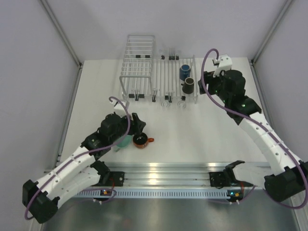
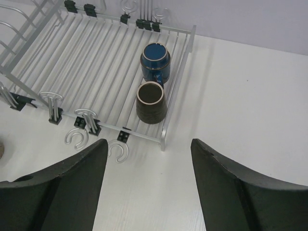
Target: Load the cups into the dish rack
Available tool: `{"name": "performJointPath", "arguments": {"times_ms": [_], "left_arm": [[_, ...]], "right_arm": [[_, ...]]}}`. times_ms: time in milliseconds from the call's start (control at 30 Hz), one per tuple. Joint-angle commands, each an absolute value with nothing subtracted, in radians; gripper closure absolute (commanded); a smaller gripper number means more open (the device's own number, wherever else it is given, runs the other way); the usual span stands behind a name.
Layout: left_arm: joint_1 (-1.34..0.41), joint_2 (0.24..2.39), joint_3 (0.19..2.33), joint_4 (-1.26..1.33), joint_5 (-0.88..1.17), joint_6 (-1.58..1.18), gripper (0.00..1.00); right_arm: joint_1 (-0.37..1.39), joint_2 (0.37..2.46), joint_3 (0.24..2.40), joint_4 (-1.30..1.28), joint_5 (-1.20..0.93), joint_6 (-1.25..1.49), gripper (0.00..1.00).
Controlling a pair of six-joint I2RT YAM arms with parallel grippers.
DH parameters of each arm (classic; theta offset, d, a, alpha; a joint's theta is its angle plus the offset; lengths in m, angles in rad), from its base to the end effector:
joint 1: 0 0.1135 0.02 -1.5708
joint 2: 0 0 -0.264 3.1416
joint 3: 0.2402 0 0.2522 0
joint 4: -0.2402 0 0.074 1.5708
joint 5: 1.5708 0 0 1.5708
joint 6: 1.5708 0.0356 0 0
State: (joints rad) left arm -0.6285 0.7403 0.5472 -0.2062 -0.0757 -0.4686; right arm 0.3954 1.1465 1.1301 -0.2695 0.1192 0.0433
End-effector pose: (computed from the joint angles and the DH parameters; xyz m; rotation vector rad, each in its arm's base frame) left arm 0.1455 -0.1024 0.2609 0.1110 2.0222 -0.6350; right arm 0.2435 0.0971 0.3792 -0.2436 1.8430 0.1943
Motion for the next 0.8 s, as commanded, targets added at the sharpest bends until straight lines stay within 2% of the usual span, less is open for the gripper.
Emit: {"name": "performJointPath", "arguments": {"times_ms": [0, 267, 433, 767], "left_arm": [[-0.687, 0.753, 0.526, -0.235, -0.219, -0.472, 0.28], [-0.739, 0.833, 0.5, -0.238, -0.328, -0.474, 0.28], [-0.773, 0.903, 0.499, -0.239, -0.373, -0.48, 0.29], [-0.782, 0.908, 0.503, -0.299, -0.391, -0.514, 0.29]], "right_arm": [[0.383, 1.054, 1.086, -0.253, 0.12, 0.06, 0.3], [0.382, 0.927, 1.014, -0.271, 0.109, 0.083, 0.29], [0.38, 0.904, 0.999, -0.278, 0.106, 0.084, 0.29], [0.38, 0.887, 0.994, -0.27, 0.103, 0.084, 0.28]]}}
